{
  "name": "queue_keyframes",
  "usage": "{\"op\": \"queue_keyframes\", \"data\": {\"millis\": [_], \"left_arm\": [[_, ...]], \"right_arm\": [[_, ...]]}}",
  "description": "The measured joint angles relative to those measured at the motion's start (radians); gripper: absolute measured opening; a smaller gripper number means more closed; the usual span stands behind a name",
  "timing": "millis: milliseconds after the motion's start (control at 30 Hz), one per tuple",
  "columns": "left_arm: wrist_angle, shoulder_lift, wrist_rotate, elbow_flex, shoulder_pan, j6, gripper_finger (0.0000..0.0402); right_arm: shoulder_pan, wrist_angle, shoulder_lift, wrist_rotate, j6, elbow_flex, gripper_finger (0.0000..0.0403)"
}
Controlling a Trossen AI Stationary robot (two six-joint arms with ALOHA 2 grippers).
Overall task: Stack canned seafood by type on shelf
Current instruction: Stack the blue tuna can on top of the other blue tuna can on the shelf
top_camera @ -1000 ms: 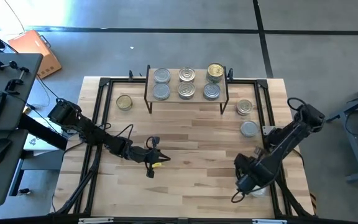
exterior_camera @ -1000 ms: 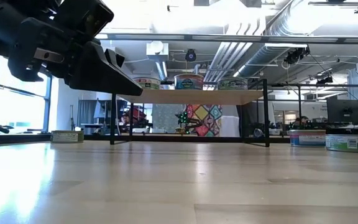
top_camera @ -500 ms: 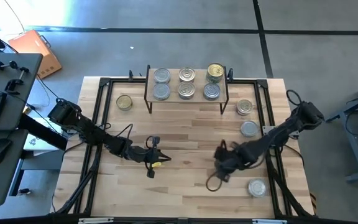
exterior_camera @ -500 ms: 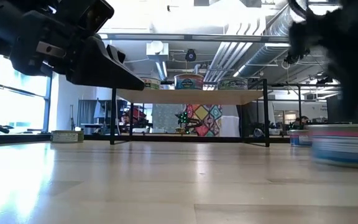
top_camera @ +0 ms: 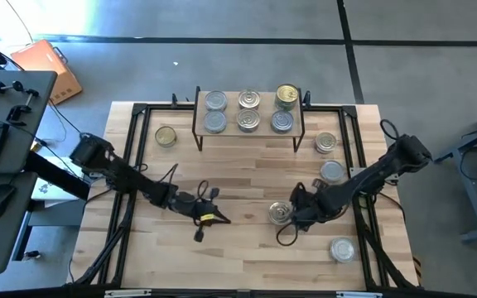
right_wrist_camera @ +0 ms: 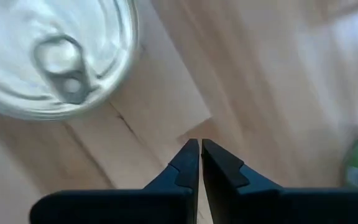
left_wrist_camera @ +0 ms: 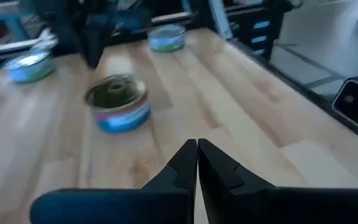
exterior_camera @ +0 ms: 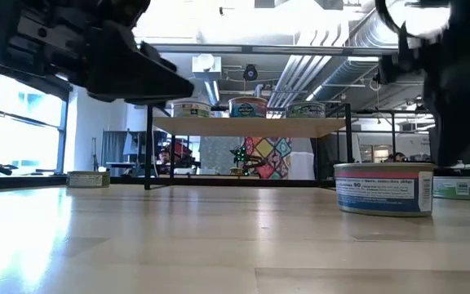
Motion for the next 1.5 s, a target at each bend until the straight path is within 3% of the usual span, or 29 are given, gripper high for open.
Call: {"op": "queue_keyframes", "data": {"millis": [167, 267, 433, 533, 667, 867, 1033, 1167, 1267, 1400, 1500], "left_arm": [[0.018, 0.158, 0.141, 0.11, 0.064, 0.006, 0.0005], [0.009, 0.23, 0.163, 0.175, 0.087, -0.016, 0.0005], [-0.055, 0.2, 0.187, 0.194, 0.09, -0.03, 0.0005], [-0.129, 0.151, 0.188, 0.193, 0.079, -0.057, 0.0005], [-0.182, 0.148, 0.202, 0.193, 0.068, -0.074, 0.0005], [-0.1, 0.235, 0.17, 0.192, 0.087, -0.117, 0.0005], [-0.035, 0.252, 0.083, 0.193, 0.132, -0.211, 0.0005], [-0.156, 0.173, 0.047, 0.192, 0.148, -0.212, 0.0005], [-0.317, 0.086, -0.029, 0.193, 0.137, -0.211, 0.0005], [-0.475, -0.002, -0.074, 0.193, 0.089, -0.211, 0.0005], [-0.462, 0.0, 0.057, 0.193, 0.057, -0.211, 0.0005]], "right_arm": [[-0.001, 0.354, 0.0, -0.03, -0.025, -0.148, 0.0011], [-0.009, 0.623, 0.001, -0.076, -0.068, -0.202, 0.0011], [0.008, 0.959, 0.001, -0.111, -0.245, -0.226, 0.0011], [0.022, 0.956, 0.001, -0.106, -0.281, -0.224, 0.0011], [0.016, 0.819, 0.004, 0.027, -0.176, -0.239, 0.0011], [-0.024, 0.879, 0.053, 0.112, -0.198, -0.253, 0.0011], [-0.043, 1.081, 0.094, 0.069, -0.295, -0.252, 0.0011], [-0.005, 1.19, 0.098, -0.018, -0.342, -0.252, 0.0011], [0.037, 1.244, 0.098, -0.02, -0.419, -0.251, 0.0011], [0.065, 1.218, 0.1, 0.101, -0.428, -0.25, 0.0011], [0.045, 1.164, 0.122, 0.218, -0.37, -0.25, 0.0011]]}}
